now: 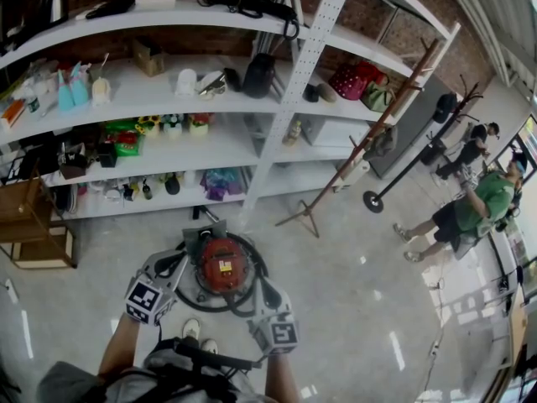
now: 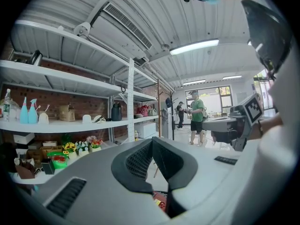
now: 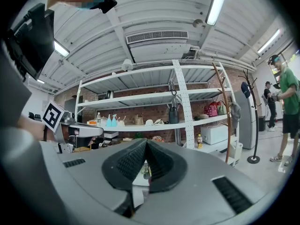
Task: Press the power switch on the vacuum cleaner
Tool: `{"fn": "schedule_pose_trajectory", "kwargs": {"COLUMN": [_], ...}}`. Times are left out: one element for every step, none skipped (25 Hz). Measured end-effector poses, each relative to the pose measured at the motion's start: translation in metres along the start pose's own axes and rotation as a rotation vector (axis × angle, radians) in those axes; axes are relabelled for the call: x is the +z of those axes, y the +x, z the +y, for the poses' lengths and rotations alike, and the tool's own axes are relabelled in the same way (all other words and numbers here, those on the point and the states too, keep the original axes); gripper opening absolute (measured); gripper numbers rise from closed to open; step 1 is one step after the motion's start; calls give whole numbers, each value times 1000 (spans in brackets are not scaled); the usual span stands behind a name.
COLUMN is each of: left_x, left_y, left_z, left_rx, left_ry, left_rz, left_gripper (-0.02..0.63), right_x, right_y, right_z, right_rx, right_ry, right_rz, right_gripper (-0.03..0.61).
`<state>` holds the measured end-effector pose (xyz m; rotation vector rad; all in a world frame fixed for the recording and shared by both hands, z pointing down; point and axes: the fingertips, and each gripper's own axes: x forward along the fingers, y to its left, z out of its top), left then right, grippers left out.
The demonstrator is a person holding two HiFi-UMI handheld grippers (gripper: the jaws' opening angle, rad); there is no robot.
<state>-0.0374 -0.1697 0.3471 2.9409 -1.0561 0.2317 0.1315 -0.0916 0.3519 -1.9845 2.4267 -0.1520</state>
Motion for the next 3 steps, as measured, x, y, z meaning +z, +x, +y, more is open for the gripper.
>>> {"fn": "schedule_pose_trajectory", "kwargs": {"left_x": [0,-1,-2], "left_y": [-1,-2,-3], "left_z": [0,0,-1], "left_rx": [-1,-2,-3], "left_ry": [0,0,0], "left_rz": [-1,-1,-1], "left_gripper": [9,8,9], "right_x": [-1,-2,-3], "right_y": [-1,-1,-2], "right_z": [1,1,2], "right_rx": [0,1,2], "right_ry": [1,1,1], "right_rz": [-1,-3,-6], "right_gripper": [9,9,9]}}
